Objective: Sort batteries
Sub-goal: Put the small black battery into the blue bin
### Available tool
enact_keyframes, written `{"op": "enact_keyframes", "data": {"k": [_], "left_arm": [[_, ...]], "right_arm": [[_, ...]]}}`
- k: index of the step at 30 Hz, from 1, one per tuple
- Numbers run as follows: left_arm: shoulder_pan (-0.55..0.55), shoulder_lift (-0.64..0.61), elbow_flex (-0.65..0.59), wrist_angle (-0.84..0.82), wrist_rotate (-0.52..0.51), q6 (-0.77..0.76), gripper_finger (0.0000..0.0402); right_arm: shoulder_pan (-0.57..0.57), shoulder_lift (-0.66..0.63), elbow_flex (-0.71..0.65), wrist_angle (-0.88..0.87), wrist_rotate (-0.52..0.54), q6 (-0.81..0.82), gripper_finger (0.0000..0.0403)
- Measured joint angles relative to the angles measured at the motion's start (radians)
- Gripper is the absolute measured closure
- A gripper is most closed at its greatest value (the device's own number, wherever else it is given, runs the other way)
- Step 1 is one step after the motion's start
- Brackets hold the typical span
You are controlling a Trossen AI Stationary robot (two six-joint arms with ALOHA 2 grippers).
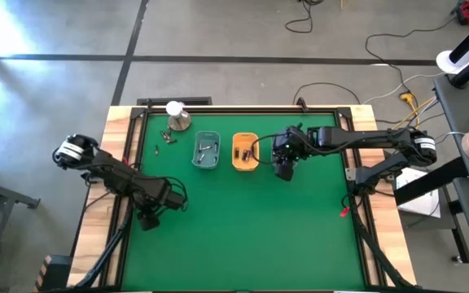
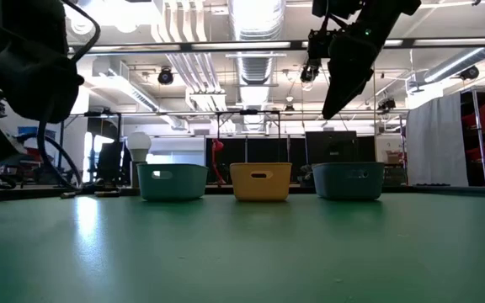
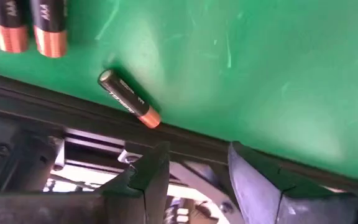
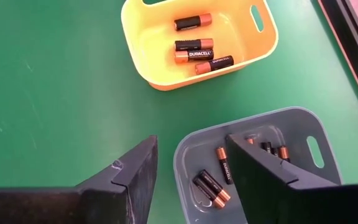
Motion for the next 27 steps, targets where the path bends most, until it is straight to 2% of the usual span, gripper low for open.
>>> {"op": "enact_keyframes", "data": {"k": [6,13,21,24,27], "left_arm": [[0.002,0.066,0.003,0.002,-0.027,0.023,0.0257],[0.019,0.199,0.012,0.008,-0.045,0.026,0.0257],[0.013,0.229,0.089,-0.064,-0.272,0.024,0.0257],[0.014,0.223,0.079,-0.058,-0.253,0.047,0.0257],[0.014,0.222,0.036,-0.011,-0.187,0.069,0.0258]], "right_arm": [[0.006,0.000,-0.013,0.000,0.000,0.009,0.0222],[0.027,0.000,-0.047,0.000,0.000,0.034,0.0218],[0.055,0.000,-0.071,-0.018,-0.001,0.088,0.0225],[0.071,0.000,-0.075,-0.039,-0.001,0.107,0.0223],[0.089,0.000,-0.081,-0.051,-0.001,0.125,0.0219]]}}
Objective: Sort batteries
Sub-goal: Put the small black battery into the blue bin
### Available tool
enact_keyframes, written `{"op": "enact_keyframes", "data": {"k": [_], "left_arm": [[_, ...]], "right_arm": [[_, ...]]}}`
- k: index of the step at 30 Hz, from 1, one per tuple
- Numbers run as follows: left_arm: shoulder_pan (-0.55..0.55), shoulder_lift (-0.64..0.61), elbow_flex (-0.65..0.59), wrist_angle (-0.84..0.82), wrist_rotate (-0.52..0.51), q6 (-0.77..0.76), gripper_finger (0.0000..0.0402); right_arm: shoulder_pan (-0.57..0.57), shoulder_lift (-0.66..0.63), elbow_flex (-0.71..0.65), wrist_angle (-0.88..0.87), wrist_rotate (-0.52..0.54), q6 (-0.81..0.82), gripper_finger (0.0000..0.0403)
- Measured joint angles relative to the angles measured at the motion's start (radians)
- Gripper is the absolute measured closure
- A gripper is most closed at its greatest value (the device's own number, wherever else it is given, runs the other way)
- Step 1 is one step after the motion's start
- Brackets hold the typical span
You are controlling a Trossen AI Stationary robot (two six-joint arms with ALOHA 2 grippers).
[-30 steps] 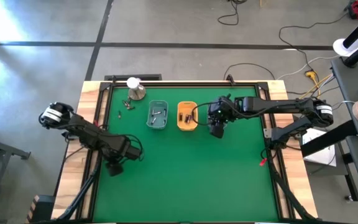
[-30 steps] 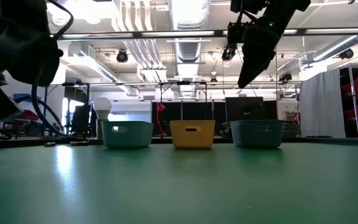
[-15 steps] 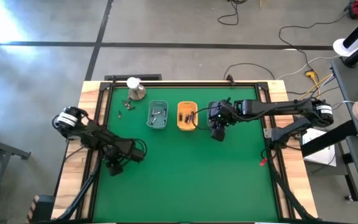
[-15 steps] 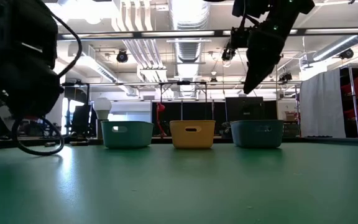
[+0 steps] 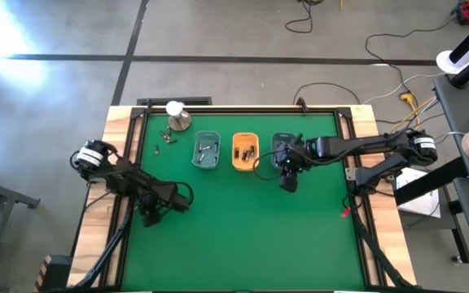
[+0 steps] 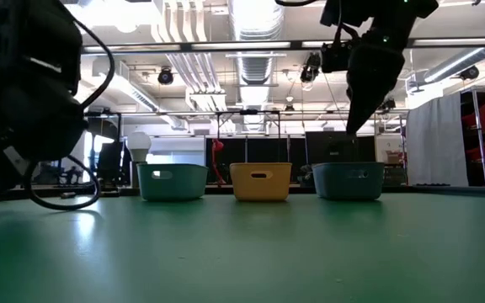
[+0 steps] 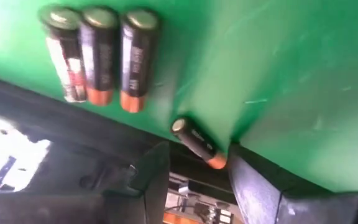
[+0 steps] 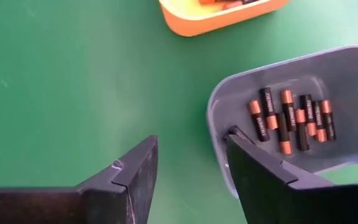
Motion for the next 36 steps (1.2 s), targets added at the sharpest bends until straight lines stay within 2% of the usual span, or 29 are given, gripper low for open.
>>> {"op": "enact_keyframes", "data": {"k": [4,9,17,22,25,30,36], "left_arm": [[0.003,-0.008,-0.072,0.068,0.068,0.009,0.0267],[0.000,-0.019,-0.065,0.075,0.071,0.015,0.0297],[-0.002,-0.054,-0.016,0.094,0.089,0.016,0.0389],[-0.021,-0.071,0.019,0.120,0.090,0.012,0.0378],[-0.036,-0.083,0.052,0.151,0.087,0.002,0.0385],[-0.052,-0.129,0.100,0.331,0.047,-0.019,0.0391],[-0.052,-0.157,0.120,0.664,-0.120,-0.010,0.0391]], "right_arm": [[0.026,0.000,-0.005,0.000,0.000,0.015,0.0220],[0.054,0.000,-0.007,0.001,0.000,0.018,0.0228],[0.072,0.000,-0.007,0.000,-0.001,0.018,0.0229],[0.090,0.000,-0.007,0.000,0.000,0.018,0.0226],[0.108,0.000,-0.010,0.006,0.000,0.018,0.0231],[0.142,0.000,-0.028,0.068,0.000,0.018,0.0242],[0.183,0.000,-0.083,0.208,0.000,0.028,0.0255]]}}
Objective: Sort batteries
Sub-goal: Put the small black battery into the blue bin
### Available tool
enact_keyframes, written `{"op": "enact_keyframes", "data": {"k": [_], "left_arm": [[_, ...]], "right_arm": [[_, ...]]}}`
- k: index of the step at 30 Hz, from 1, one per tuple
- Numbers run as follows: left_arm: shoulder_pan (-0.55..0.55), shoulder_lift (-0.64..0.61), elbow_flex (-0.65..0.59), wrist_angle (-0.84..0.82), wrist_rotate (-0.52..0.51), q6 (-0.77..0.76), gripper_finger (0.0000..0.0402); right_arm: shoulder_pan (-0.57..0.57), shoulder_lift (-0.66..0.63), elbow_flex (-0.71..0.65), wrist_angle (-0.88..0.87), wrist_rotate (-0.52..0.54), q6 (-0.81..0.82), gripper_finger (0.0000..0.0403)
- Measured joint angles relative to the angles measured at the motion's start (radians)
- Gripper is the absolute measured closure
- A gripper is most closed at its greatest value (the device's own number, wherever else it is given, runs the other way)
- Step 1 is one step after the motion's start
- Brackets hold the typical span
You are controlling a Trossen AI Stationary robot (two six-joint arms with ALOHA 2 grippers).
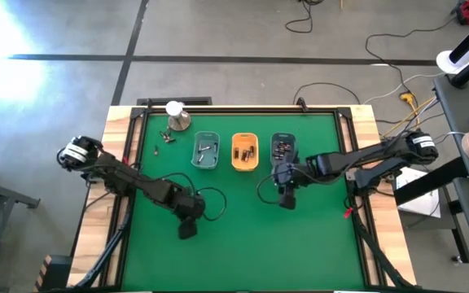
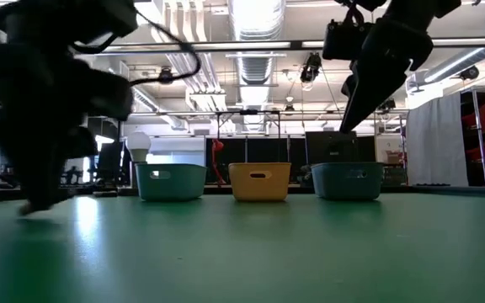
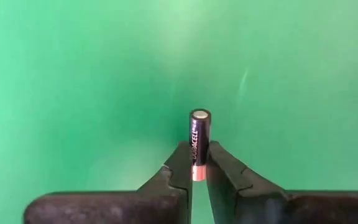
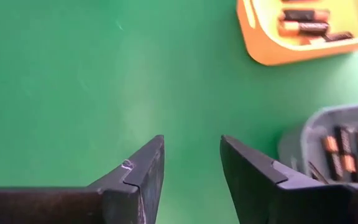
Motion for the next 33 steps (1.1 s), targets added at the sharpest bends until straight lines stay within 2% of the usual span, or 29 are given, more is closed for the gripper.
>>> {"op": "enact_keyframes", "data": {"k": [3,10,15,18,25,33], "left_arm": [[0.000,0.013,-0.017,0.140,-0.069,0.025,0.0391],[-0.001,0.112,-0.017,0.302,-0.259,0.082,0.0391],[0.002,0.168,-0.010,0.432,-0.335,0.162,0.0391],[0.008,0.206,0.013,0.453,-0.369,0.191,0.0391],[0.014,0.323,0.044,0.672,-0.387,0.256,0.0391],[0.015,0.375,0.044,0.782,-0.421,0.281,0.0391]], "right_arm": [[0.026,0.000,-0.041,0.094,0.000,0.010,0.0259],[0.072,0.006,-0.136,0.323,0.000,0.024,0.0252],[0.090,0.052,-0.227,0.696,0.003,-0.024,0.0248],[0.099,0.142,-0.236,0.891,0.003,-0.048,0.0251],[0.121,0.420,-0.126,1.034,0.004,-0.030,0.0264],[0.142,0.587,-0.106,1.151,0.028,-0.021,0.0266]]}}
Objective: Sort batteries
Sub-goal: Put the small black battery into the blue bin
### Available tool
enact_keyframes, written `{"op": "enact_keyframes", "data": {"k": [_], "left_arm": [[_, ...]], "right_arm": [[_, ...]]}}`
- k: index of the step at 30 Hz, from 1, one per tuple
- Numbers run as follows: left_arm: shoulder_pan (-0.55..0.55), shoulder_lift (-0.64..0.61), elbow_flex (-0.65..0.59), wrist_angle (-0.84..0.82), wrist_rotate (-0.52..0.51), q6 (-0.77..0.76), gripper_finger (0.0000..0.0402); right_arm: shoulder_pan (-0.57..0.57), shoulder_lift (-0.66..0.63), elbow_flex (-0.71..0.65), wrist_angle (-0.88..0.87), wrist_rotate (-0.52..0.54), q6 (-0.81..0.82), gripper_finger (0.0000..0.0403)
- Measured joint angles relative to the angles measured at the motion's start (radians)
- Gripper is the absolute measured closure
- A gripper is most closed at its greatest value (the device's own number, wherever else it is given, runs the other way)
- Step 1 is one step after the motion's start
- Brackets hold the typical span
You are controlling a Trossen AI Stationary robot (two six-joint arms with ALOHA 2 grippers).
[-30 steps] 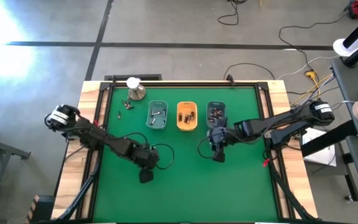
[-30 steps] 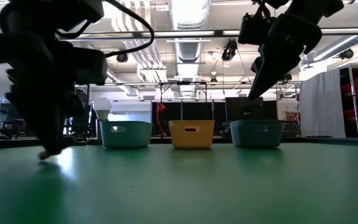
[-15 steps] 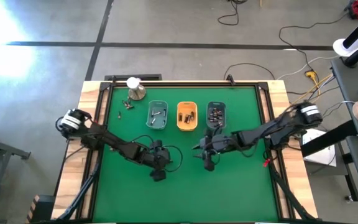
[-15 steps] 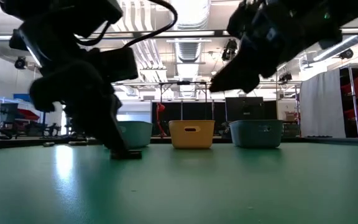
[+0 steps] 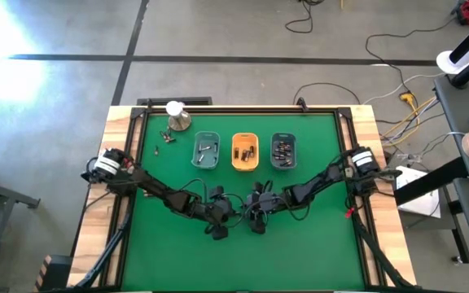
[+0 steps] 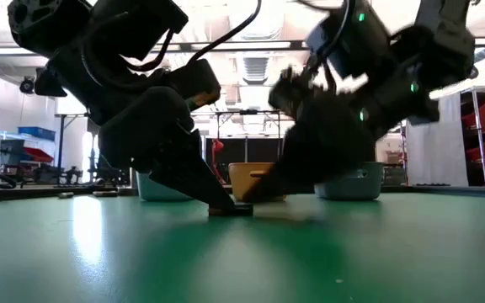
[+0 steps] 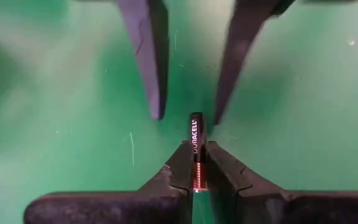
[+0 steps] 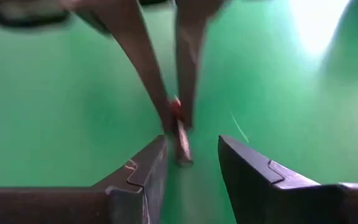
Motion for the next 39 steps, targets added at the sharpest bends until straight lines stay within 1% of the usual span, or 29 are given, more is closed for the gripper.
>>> {"op": "enact_keyframes", "data": {"k": [4,8,10,12,16,19,21,23,27,32,35,37,39], "left_arm": [[-0.001,-0.005,-0.001,0.005,-0.007,0.039,0.0390],[-0.001,-0.006,-0.003,0.002,-0.022,0.053,0.0380],[-0.001,-0.015,-0.003,-0.006,-0.055,0.052,0.0372],[-0.001,-0.032,-0.004,-0.015,-0.109,0.050,0.0361],[0.000,-0.113,-0.011,-0.055,-0.226,0.082,0.0335],[0.001,-0.203,-0.006,-0.076,-0.245,0.121,0.0315],[-0.004,-0.255,-0.006,-0.127,-0.241,0.140,0.0303],[-0.005,-0.309,-0.008,-0.188,-0.241,0.155,0.0293],[-0.005,-0.414,-0.023,-0.235,-0.243,0.150,0.0280],[-0.050,-0.497,-0.094,-0.235,-0.243,0.069,0.0277],[-0.099,-0.499,-0.138,-0.232,-0.242,-0.004,0.0277],[-0.133,-0.476,-0.149,-0.208,-0.247,-0.036,0.0277],[-0.160,-0.444,-0.149,-0.186,-0.288,-0.051,0.0277]], "right_arm": [[0.002,0.066,-0.001,0.088,0.011,0.000,0.0274],[0.003,0.110,0.001,0.119,0.016,-0.008,0.0287],[0.005,0.127,0.000,0.117,0.015,-0.036,0.0298],[0.008,0.148,-0.004,0.115,0.017,-0.092,0.0310],[0.011,0.193,-0.004,0.120,0.051,-0.139,0.0342],[0.012,0.217,-0.004,0.130,0.052,-0.125,0.0367],[0.012,0.220,-0.005,0.135,0.053,-0.116,0.0383],[0.011,0.218,-0.005,0.135,0.053,-0.114,0.0390],[0.011,0.187,-0.009,0.116,0.047,-0.116,0.0388],[0.042,0.088,-0.020,0.065,0.058,-0.162,0.0368],[0.080,0.024,-0.028,0.023,0.059,-0.206,0.0341],[0.109,0.008,-0.027,0.013,0.045,-0.219,0.0318],[0.132,0.010,-0.023,0.017,0.041,-0.219,0.0294]]}}
